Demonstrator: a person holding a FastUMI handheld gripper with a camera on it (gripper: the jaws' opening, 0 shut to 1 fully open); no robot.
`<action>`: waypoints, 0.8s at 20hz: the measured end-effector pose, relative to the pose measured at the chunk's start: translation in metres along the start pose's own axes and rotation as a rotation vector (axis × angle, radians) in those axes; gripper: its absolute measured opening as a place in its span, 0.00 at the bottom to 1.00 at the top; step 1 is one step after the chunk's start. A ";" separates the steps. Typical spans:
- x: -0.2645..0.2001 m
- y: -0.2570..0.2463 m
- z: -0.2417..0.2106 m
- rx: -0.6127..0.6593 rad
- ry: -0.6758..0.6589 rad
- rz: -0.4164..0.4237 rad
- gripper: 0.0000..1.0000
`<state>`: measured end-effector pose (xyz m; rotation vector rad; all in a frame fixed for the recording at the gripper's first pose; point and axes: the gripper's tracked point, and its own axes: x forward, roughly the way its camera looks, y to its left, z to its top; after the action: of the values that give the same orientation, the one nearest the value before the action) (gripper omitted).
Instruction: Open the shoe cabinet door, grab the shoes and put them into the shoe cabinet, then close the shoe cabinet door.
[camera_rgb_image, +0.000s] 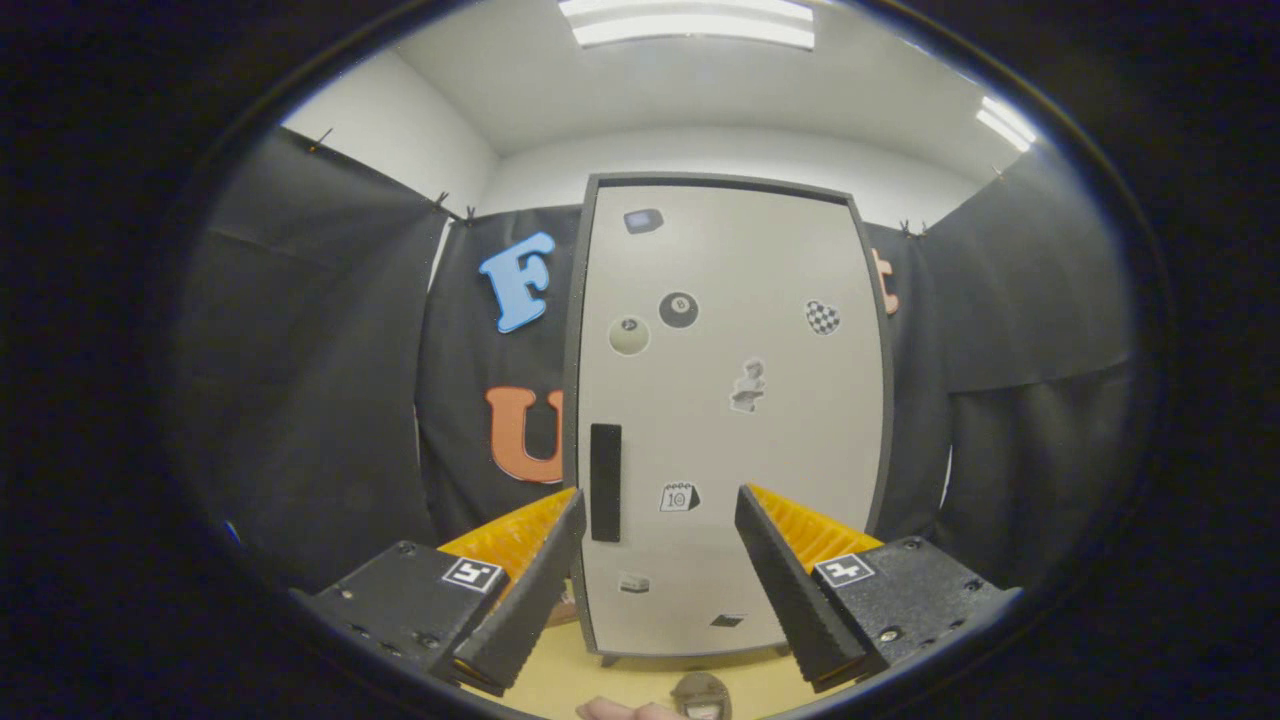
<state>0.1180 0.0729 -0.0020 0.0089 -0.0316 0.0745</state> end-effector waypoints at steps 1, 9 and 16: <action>0.016 0.002 -0.006 0.009 0.010 -0.006 0.98; 0.106 0.020 -0.044 0.021 0.102 0.034 0.97; 0.143 0.028 -0.054 0.004 0.164 0.027 0.78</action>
<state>0.2599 0.1119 -0.0512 0.0059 0.1319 0.1019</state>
